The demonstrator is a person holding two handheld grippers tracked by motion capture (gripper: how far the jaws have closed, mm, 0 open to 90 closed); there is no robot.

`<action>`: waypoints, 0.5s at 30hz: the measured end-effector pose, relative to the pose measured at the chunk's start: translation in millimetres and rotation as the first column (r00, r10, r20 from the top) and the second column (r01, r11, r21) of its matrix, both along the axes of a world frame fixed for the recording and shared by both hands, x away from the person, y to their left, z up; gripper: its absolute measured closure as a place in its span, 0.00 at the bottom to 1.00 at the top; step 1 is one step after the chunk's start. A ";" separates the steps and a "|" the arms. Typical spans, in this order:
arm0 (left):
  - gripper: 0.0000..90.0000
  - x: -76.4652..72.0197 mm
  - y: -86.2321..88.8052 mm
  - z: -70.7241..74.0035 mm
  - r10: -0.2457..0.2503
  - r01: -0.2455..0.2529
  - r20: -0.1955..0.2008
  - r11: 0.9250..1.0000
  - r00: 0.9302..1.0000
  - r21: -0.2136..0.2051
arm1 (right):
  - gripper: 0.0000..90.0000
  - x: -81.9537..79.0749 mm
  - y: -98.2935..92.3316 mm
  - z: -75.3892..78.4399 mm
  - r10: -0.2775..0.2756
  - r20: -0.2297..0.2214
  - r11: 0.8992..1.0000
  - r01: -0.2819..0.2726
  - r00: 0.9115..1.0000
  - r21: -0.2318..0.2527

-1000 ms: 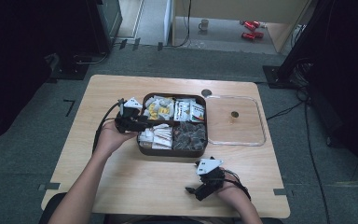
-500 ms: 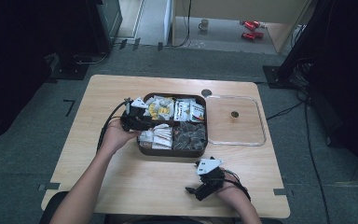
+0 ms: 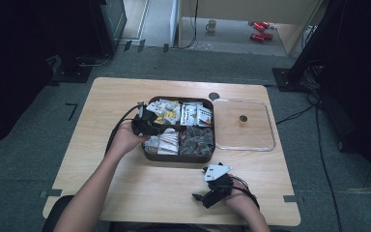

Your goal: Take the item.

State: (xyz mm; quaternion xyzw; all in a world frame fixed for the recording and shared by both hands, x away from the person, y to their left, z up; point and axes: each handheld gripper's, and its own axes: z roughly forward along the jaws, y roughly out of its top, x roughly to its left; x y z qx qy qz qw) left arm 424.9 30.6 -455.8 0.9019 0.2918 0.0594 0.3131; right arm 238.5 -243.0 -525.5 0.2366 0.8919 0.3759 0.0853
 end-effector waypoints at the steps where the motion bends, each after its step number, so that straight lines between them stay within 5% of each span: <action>1: 0.82 0.4 -0.5 -1.0 -0.001 0.001 -0.003 1.000 1.000 0.003 | 0.00 -0.1 0.0 0.0 -0.001 0.000 1.000 0.001 1.000 0.000; 15: 0.84 3.7 -4.7 -10.3 0.006 -0.006 0.008 0.999 1.000 0.053 | 0.00 -0.8 -0.2 0.1 -0.008 -0.001 1.000 0.008 1.000 0.000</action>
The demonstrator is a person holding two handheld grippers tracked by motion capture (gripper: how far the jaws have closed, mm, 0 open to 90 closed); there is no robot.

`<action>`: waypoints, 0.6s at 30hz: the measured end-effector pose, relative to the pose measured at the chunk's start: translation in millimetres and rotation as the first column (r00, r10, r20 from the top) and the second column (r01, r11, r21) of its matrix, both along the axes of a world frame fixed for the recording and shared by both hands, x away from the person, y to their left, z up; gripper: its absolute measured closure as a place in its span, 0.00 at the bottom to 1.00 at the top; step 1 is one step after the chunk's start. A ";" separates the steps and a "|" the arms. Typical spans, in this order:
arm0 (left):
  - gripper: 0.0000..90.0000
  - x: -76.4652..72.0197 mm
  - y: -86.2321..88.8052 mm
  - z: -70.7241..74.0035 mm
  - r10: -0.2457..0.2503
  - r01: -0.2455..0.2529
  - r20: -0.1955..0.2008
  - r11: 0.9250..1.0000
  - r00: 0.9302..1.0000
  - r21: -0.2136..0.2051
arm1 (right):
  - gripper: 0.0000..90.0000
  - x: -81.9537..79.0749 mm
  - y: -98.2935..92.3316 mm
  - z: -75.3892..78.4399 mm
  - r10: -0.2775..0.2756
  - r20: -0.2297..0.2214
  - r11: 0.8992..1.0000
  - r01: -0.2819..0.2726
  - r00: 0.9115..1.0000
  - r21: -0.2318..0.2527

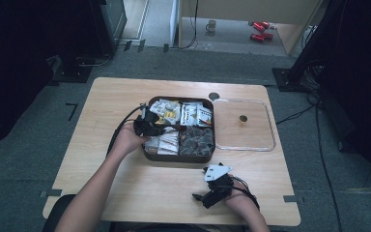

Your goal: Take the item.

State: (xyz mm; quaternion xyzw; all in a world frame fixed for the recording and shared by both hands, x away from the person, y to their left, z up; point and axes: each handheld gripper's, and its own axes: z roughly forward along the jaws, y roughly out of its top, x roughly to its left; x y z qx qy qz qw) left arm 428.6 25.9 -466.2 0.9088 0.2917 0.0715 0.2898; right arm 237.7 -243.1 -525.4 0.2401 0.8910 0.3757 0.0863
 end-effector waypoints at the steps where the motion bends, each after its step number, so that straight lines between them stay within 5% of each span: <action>1: 0.85 0.1 0.0 -0.2 0.000 0.000 0.001 1.000 1.000 -0.001 | 0.00 0.0 0.0 0.0 0.000 0.000 1.000 0.000 1.000 0.000; 18: 0.96 -3.4 -0.5 -0.7 -0.033 0.032 0.040 0.999 0.999 0.020 | 0.00 -0.3 0.0 0.0 -0.002 0.001 1.000 0.002 1.000 -0.001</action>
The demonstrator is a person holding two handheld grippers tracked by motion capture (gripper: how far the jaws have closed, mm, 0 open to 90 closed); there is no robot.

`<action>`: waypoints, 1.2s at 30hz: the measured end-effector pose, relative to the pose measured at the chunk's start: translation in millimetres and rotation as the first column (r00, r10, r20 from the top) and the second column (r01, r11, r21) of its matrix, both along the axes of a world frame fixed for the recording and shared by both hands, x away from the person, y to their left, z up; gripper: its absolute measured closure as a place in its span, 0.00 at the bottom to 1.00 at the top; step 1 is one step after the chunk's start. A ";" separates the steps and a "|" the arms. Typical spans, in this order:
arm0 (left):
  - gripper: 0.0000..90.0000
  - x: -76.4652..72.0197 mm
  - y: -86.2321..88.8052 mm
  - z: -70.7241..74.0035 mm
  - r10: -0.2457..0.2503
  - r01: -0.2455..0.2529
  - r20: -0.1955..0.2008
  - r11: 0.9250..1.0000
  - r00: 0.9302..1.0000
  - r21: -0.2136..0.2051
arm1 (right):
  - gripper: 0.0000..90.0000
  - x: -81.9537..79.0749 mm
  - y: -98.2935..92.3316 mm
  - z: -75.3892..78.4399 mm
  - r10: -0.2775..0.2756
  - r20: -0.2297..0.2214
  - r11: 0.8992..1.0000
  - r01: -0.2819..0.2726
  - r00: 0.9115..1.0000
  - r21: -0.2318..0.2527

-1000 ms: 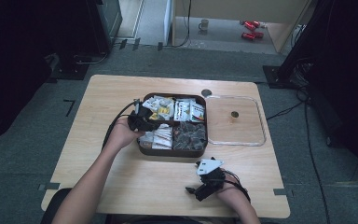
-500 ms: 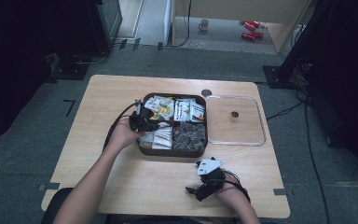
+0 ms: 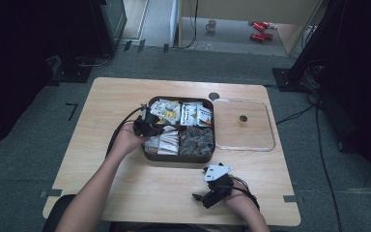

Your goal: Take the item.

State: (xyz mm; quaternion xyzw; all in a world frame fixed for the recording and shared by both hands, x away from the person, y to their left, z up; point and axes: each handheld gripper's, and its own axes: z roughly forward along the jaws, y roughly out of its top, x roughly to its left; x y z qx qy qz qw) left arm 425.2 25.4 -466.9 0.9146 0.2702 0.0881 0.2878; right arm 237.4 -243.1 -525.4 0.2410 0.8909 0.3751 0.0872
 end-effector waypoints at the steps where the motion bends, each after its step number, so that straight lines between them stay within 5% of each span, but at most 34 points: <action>1: 0.96 -0.1 0.4 0.6 -0.001 0.001 0.001 1.000 1.000 -0.001 | 0.00 0.0 0.0 0.0 0.000 0.000 1.000 0.000 1.000 0.000; 11: 0.97 -1.0 9.5 9.3 0.005 -0.005 -0.007 0.999 1.000 -0.048 | 0.00 -0.1 0.1 0.0 -0.001 -0.001 1.000 0.001 1.000 0.001; 36: 0.97 -12.6 44.3 37.8 0.066 -0.059 0.046 0.989 0.997 -0.137 | 0.00 -0.2 0.0 0.0 -0.002 -0.001 1.000 0.002 1.000 0.001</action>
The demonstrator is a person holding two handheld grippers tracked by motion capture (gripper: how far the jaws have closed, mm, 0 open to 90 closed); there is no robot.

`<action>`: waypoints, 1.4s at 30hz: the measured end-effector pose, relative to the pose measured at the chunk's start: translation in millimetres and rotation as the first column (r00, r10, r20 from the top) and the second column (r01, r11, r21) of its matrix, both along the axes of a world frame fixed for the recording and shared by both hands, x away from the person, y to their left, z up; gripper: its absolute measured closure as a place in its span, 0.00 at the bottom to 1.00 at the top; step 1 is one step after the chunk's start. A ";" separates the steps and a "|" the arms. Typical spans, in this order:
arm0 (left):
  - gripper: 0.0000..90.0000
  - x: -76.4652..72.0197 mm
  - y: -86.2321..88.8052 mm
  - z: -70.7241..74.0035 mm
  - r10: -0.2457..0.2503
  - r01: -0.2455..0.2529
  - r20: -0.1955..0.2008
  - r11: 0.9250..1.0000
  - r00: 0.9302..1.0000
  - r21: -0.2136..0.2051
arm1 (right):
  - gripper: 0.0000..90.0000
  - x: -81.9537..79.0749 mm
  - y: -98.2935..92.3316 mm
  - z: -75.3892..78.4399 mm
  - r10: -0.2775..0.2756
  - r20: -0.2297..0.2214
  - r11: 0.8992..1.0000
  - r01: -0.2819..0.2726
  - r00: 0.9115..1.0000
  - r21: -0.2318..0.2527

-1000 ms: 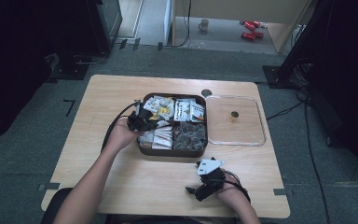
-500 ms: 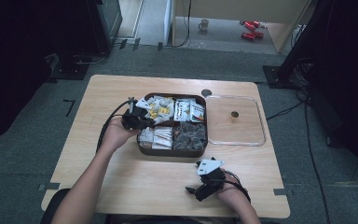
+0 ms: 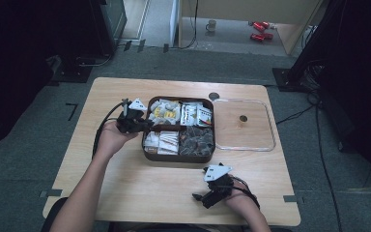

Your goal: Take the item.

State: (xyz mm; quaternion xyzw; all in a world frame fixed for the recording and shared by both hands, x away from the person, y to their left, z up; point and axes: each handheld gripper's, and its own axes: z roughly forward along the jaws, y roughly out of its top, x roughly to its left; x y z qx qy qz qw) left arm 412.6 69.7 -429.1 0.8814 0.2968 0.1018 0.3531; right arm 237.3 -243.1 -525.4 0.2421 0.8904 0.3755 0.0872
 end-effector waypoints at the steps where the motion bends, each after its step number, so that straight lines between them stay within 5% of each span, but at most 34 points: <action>1: 0.97 -0.1 2.0 0.6 0.002 -0.002 -0.003 1.000 1.000 -0.009 | 0.00 0.0 0.0 0.0 0.000 0.000 1.000 0.000 1.000 0.000; 21: 0.97 -6.6 39.6 10.8 0.081 -0.081 0.005 0.994 0.997 -0.070 | 0.00 2.5 0.9 0.1 0.019 0.001 1.000 -0.019 1.000 -0.002; 34: 0.97 -1.4 61.4 -4.2 0.150 -0.151 -0.021 0.988 0.988 -0.039 | 0.00 3.9 1.8 0.1 0.030 -0.001 1.000 -0.030 1.000 -0.001; 42: 0.97 6.2 78.2 -18.6 0.209 -0.210 -0.052 0.978 0.976 -0.002 | 0.00 3.9 1.8 0.1 0.029 -0.001 1.000 -0.029 1.000 -0.001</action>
